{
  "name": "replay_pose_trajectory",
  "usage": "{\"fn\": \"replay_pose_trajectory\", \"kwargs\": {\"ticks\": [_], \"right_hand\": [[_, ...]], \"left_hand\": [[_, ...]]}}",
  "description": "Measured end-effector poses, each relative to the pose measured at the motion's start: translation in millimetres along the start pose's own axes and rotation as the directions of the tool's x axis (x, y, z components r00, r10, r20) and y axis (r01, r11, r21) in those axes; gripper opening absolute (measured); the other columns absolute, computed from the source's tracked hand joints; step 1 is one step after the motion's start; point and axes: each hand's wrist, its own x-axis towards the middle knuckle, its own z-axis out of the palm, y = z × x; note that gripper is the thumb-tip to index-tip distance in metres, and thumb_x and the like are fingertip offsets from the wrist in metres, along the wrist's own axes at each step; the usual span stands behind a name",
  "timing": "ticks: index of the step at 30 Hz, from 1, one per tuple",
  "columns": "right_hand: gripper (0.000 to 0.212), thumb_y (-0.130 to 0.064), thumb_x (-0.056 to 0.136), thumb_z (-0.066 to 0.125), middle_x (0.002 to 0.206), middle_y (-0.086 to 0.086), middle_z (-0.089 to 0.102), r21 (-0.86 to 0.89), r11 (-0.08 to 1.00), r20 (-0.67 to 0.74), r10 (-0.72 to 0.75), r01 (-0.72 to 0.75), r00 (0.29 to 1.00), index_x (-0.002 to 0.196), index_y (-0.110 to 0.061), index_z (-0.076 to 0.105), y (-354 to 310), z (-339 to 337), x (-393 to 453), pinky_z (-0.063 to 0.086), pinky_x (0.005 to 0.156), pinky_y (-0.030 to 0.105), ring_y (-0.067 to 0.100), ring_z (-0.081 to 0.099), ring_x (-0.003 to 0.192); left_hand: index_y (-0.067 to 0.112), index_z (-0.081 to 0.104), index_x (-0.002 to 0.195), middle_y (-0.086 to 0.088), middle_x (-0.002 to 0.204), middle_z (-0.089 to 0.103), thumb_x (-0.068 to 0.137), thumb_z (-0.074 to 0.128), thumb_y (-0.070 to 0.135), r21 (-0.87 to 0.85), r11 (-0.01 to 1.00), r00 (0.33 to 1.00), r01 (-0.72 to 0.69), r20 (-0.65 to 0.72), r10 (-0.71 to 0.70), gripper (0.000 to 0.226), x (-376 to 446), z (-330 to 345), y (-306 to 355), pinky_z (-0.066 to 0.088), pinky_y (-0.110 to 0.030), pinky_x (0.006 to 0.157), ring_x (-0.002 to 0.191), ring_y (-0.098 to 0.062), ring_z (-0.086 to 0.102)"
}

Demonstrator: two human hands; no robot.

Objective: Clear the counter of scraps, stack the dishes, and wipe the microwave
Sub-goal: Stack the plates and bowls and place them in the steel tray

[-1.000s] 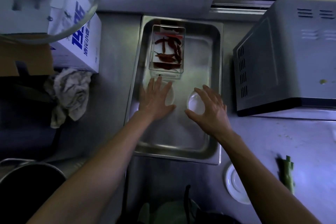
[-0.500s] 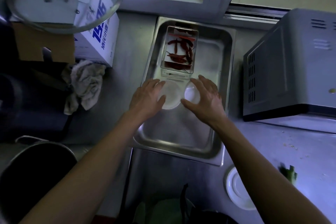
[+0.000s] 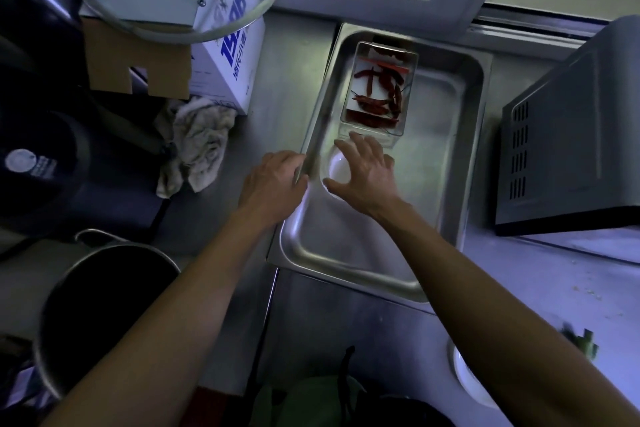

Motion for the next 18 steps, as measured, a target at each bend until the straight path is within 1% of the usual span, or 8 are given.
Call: {"fn": "replay_pose_trajectory", "kwargs": {"ticks": [6, 10, 13, 15, 18], "right_hand": [[0.083, -0.061, 0.082, 0.064, 0.165, 0.002, 0.016, -0.071, 0.997, 0.053, -0.003, 0.007, 0.999, 0.152, -0.033, 0.029, 4, 19, 11, 0.025, 0.114, 0.057, 0.031, 0.01, 0.152], [0.081, -0.063, 0.081, 0.062, 0.163, 0.005, 0.02, -0.122, 0.992, 0.023, -0.038, 0.04, 0.999, 0.15, -0.031, 0.034, 7, 31, 12, 0.026, 0.112, 0.056, 0.034, 0.013, 0.151], [0.083, -0.066, 0.081, 0.058, 0.164, 0.007, 0.018, -0.174, 0.982, 0.006, -0.071, 0.071, 0.997, 0.151, -0.029, 0.031, 11, 40, 10, 0.023, 0.112, 0.057, 0.035, 0.011, 0.151], [0.084, -0.069, 0.082, 0.05, 0.164, 0.008, 0.018, -0.229, 0.97, 0.004, -0.082, 0.081, 0.997, 0.152, -0.03, 0.026, 13, 44, 10, 0.022, 0.113, 0.057, 0.036, 0.011, 0.151], [0.082, -0.073, 0.086, 0.033, 0.165, 0.008, 0.013, -0.298, 0.951, 0.018, -0.079, 0.081, 0.997, 0.155, -0.033, 0.016, 14, 49, 11, 0.018, 0.114, 0.057, 0.036, 0.007, 0.152]], "left_hand": [[0.022, 0.058, 0.128, 0.002, 0.128, 0.061, 0.09, 0.054, 0.034, -0.03, 1.0, 1.0, -0.004, 0.012, 0.004, 0.04, 8, 3, 0, 0.05, -0.045, 0.094, 0.117, -0.025, 0.054], [0.02, 0.061, 0.127, 0.001, 0.127, 0.062, 0.09, 0.057, 0.031, -0.033, 0.999, 1.0, -0.018, 0.012, 0.018, 0.039, 16, 4, -2, 0.049, -0.045, 0.095, 0.116, -0.027, 0.054], [0.018, 0.062, 0.126, -0.001, 0.125, 0.063, 0.09, 0.059, 0.027, -0.044, 0.999, 0.999, -0.026, 0.018, 0.026, 0.038, 22, 3, -5, 0.05, -0.045, 0.093, 0.115, -0.028, 0.055], [0.016, 0.063, 0.126, -0.003, 0.124, 0.063, 0.089, 0.06, 0.026, -0.052, 0.998, 0.999, -0.029, 0.014, 0.03, 0.038, 26, 2, -6, 0.049, -0.046, 0.093, 0.114, -0.03, 0.055], [0.017, 0.063, 0.125, -0.003, 0.124, 0.064, 0.089, 0.06, 0.027, -0.058, 0.998, 1.0, -0.027, 0.002, 0.028, 0.038, 28, 1, -5, 0.05, -0.047, 0.094, 0.114, -0.031, 0.055]]}}
